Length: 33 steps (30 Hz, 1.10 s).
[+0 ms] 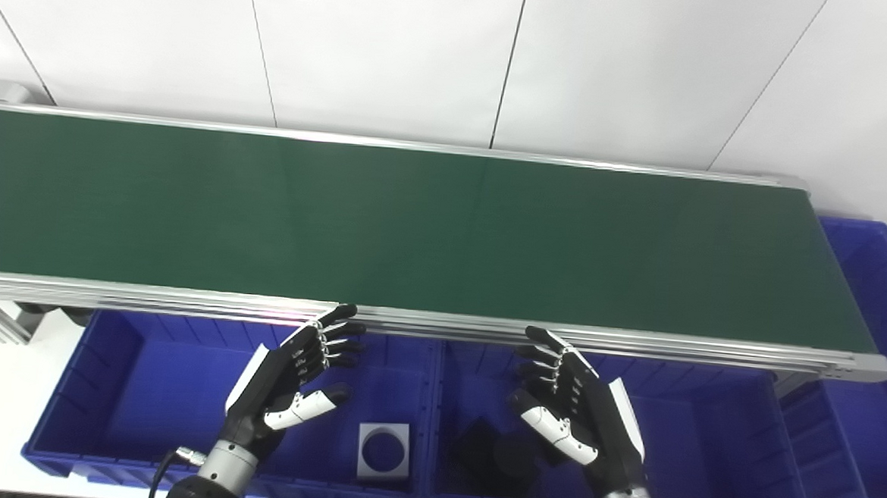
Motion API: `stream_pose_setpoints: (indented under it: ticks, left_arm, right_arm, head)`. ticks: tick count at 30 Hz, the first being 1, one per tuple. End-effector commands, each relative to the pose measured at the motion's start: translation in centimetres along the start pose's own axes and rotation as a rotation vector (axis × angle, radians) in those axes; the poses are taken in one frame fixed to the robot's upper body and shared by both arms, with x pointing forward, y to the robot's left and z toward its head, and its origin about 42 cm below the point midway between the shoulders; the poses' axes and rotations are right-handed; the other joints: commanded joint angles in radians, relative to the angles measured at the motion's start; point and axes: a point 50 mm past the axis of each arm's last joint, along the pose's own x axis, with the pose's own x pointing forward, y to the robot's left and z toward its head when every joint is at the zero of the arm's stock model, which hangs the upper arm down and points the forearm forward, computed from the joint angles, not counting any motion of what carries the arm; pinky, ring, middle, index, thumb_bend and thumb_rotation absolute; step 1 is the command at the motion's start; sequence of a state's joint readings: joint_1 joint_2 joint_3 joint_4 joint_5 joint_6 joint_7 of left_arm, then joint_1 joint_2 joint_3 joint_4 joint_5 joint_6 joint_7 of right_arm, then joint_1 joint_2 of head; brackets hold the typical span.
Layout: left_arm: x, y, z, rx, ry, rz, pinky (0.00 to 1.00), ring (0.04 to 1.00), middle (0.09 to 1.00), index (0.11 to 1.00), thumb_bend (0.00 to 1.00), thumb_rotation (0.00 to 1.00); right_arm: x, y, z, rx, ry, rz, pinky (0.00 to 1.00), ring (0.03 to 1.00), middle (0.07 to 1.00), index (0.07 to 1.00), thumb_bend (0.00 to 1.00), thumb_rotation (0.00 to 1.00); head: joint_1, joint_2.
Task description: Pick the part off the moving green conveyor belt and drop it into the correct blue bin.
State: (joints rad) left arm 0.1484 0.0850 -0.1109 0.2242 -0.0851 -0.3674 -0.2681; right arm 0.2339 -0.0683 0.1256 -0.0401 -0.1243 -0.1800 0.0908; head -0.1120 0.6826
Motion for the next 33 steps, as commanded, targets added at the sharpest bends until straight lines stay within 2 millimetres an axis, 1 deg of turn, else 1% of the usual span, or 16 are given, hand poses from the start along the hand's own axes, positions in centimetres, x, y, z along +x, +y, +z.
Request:
stream_pose_setpoints:
  ticks: [1, 14, 23, 28, 29, 30, 31, 32, 33]
  left_arm:
    - [0.9, 0.3, 1.1, 0.013, -0.064, -0.010, 0.68, 0.732, 0.795, 0.857, 0.86, 0.52]
    - [0.8, 0.2, 1.0, 0.010, -0.063, -0.009, 0.69, 0.736, 0.797, 0.860, 0.86, 0.52]
    - [0.9, 0.2, 1.0, 0.015, -0.062, -0.012, 0.69, 0.736, 0.799, 0.861, 0.86, 0.52]
    - [0.9, -0.1, 0.7, 0.016, -0.060, -0.013, 0.68, 0.733, 0.796, 0.862, 0.86, 0.52]
    - [0.9, -0.2, 0.6, 0.019, -0.056, -0.014, 0.68, 0.732, 0.796, 0.862, 0.87, 0.52]
    - [0.9, -0.3, 0.5, 0.018, -0.054, -0.016, 0.69, 0.731, 0.797, 0.860, 0.87, 0.53]
    - [0.9, -0.4, 0.3, 0.018, -0.050, -0.018, 0.69, 0.733, 0.800, 0.857, 0.87, 0.52]
    - [0.9, -0.6, 0.3, 0.019, -0.048, -0.019, 0.69, 0.734, 0.801, 0.856, 0.87, 0.52]
    - [1.0, -0.8, 0.1, 0.020, -0.047, -0.018, 0.69, 0.735, 0.802, 0.854, 0.87, 0.52]
  right_arm:
    - [0.4, 0.1, 1.0, 0.009, -0.071, -0.011, 0.65, 0.716, 0.762, 0.832, 0.65, 0.53]
    - [0.5, 0.0, 1.0, 0.003, -0.073, -0.009, 0.65, 0.712, 0.760, 0.829, 0.65, 0.54]
    - [0.5, 0.0, 0.9, -0.002, -0.077, -0.010, 0.65, 0.709, 0.755, 0.825, 0.64, 0.52]
    - [0.4, -0.2, 0.7, 0.018, -0.076, -0.011, 0.65, 0.712, 0.761, 0.827, 0.64, 0.52]
    - [0.4, -0.3, 0.6, 0.017, -0.078, -0.012, 0.65, 0.711, 0.760, 0.827, 0.64, 0.52]
    - [0.3, -0.4, 0.5, 0.016, -0.081, -0.013, 0.64, 0.707, 0.757, 0.824, 0.63, 0.53]
    - [0.3, -0.5, 0.5, 0.016, -0.082, -0.014, 0.63, 0.705, 0.755, 0.824, 0.63, 0.53]
    - [0.2, -0.6, 0.4, 0.015, -0.083, -0.013, 0.63, 0.705, 0.755, 0.826, 0.62, 0.53]
    - [0.2, -0.7, 0.4, 0.012, -0.086, -0.012, 0.63, 0.706, 0.755, 0.830, 0.62, 0.53]
  head:
    - [0.001, 0.000]
    - [0.003, -0.001]
    - [0.010, -0.005]
    - [0.084, -0.032]
    - [0.129, -0.049]
    - [0.129, -0.049]
    - [0.170, -0.068]
    - [0.184, -0.075]
    - [0.220, -0.097]
